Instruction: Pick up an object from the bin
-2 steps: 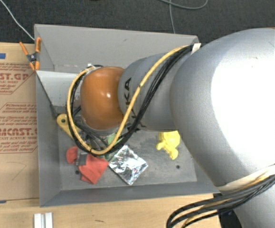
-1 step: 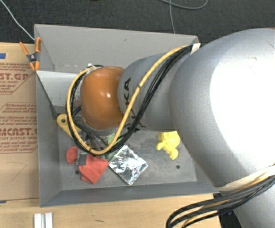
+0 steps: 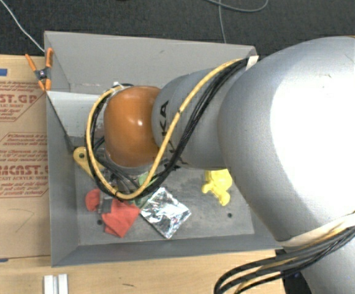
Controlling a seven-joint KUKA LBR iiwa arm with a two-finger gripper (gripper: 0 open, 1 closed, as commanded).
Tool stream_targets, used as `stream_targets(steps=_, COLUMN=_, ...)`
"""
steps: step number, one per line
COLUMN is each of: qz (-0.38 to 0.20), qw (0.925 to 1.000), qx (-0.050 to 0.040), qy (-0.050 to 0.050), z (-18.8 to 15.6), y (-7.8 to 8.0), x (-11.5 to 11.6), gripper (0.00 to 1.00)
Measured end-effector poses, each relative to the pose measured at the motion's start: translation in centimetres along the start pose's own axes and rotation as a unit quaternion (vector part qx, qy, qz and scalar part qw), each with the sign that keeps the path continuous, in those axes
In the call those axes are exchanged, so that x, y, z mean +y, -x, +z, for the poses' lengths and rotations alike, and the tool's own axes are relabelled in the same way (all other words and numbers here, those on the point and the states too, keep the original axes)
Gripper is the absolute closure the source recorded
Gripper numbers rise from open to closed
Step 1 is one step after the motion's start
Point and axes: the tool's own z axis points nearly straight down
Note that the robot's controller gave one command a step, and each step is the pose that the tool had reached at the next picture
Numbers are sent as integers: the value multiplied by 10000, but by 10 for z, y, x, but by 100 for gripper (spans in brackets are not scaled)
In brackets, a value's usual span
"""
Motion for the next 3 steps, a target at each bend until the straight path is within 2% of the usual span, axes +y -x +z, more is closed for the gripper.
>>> stream_targets(steps=1, qz=-1, qw=10000, qx=1, qy=-1, z=27, y=-9, x=-51, gripper=100)
stream_targets(steps=2, qz=-4, qw=10000, qx=-8, qy=6, z=30, y=-10, x=-47, gripper=100)
stream_targets(steps=3, qz=-7, qw=10000, qx=-11, qy=0, z=28, y=11, x=-70, gripper=100)
